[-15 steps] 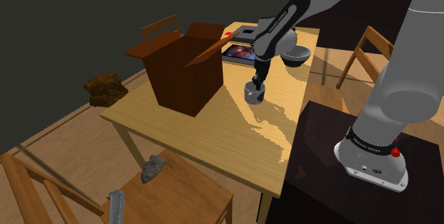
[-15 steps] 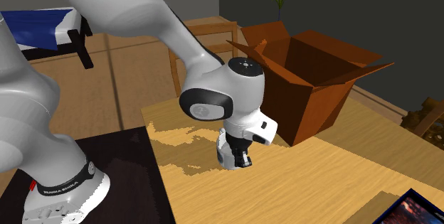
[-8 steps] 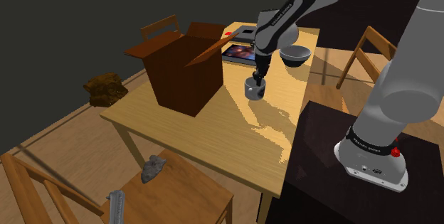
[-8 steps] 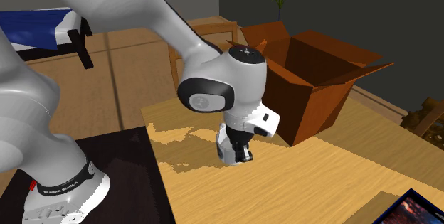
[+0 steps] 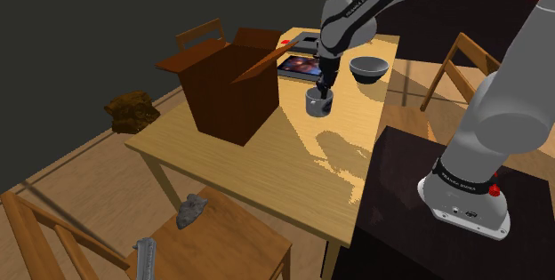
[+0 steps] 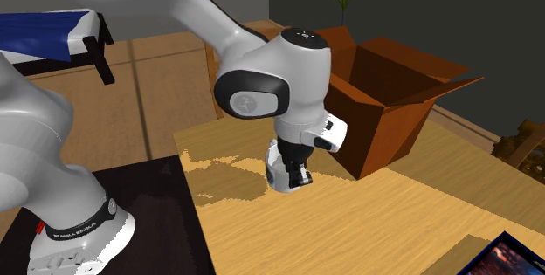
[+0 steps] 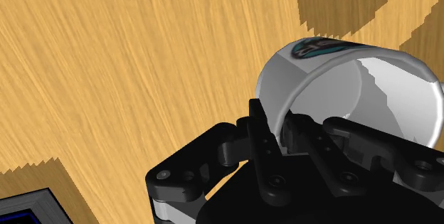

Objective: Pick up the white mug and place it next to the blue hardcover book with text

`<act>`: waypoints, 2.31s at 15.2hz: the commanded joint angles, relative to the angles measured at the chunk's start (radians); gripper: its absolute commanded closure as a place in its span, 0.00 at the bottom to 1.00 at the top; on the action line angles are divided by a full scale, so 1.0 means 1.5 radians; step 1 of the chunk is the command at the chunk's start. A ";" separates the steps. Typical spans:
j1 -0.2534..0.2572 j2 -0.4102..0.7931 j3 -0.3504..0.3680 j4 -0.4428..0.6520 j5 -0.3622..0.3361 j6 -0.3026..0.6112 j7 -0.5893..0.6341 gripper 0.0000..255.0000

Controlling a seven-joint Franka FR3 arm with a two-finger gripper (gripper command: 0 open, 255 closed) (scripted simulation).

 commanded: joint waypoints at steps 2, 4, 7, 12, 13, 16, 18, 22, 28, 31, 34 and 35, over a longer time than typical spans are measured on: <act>-0.001 -0.020 0.000 0.009 -0.008 -0.028 0.006 1.00; -0.001 -0.033 0.000 0.015 -0.013 -0.047 0.010 1.00; -0.002 -0.050 0.001 0.026 -0.020 -0.075 0.016 1.00; -0.003 -0.076 0.003 0.048 -0.028 -0.122 0.024 1.00; -0.003 -0.081 0.003 0.052 -0.029 -0.131 0.025 1.00; -0.004 -0.062 0.000 0.088 -0.025 -0.149 0.019 1.00; -0.005 -0.011 -0.006 0.147 -0.011 -0.158 0.003 1.00; -0.014 0.092 -0.014 0.273 0.017 -0.186 -0.027 1.00; -0.043 0.253 -0.016 0.494 0.058 -0.253 -0.061 1.00; -0.065 0.341 -0.012 0.627 0.075 -0.301 -0.070 1.00; -0.092 0.444 -0.006 0.792 0.090 -0.365 -0.073 1.00; -0.103 0.484 -0.003 0.860 0.094 -0.392 -0.072 1.00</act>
